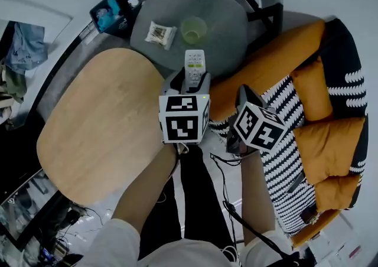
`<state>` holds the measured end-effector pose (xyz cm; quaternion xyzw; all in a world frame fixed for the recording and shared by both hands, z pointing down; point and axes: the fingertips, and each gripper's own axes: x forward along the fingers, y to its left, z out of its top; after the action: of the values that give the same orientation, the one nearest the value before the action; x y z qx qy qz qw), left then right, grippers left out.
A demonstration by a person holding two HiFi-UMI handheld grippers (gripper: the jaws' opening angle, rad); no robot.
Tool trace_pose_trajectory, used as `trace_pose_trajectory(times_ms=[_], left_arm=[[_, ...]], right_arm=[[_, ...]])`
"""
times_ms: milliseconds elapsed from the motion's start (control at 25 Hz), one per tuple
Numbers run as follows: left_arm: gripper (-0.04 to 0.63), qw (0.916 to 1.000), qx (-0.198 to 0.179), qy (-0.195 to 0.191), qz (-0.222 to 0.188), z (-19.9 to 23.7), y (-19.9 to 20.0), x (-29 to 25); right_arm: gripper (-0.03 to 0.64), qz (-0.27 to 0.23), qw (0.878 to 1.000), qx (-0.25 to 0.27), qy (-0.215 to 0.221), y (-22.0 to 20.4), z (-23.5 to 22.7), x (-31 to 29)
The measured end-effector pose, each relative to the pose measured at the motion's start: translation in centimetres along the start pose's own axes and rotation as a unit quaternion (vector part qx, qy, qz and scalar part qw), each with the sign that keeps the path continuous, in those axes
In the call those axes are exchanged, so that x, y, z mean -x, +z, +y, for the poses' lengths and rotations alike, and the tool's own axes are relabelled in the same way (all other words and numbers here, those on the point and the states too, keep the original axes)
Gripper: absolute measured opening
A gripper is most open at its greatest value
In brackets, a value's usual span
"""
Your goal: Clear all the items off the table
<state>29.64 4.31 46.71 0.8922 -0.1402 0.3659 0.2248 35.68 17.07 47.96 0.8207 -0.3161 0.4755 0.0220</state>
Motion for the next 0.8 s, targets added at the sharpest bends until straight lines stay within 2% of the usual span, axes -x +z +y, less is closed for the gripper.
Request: trace_pose_trajectory(times_ms=[320, 520, 680, 800], left_arm=[[0.236, 0.9983, -0.029, -0.029, 0.040, -3.8, 1.2, -8.1], [0.236, 0.9960, -0.055, -0.019, 0.068, -4.0, 0.7, -11.9], [0.236, 0.9901, -0.101, 0.004, 0.097, -4.0, 0.4, -16.1], [0.236, 0.9852, -0.120, 0.009, 0.122, -4.2, 0.3, -18.9]], right_arm=[[0.024, -0.004, 1.000, -0.004, -0.008, 3.7, -5.4, -2.8], [0.025, -0.005, 1.000, -0.007, -0.009, 4.6, -7.3, -3.3], [0.025, -0.009, 1.000, -0.011, -0.009, 5.2, -8.8, -3.2], [0.025, -0.012, 1.000, -0.007, -0.012, 5.7, -9.9, -3.0]])
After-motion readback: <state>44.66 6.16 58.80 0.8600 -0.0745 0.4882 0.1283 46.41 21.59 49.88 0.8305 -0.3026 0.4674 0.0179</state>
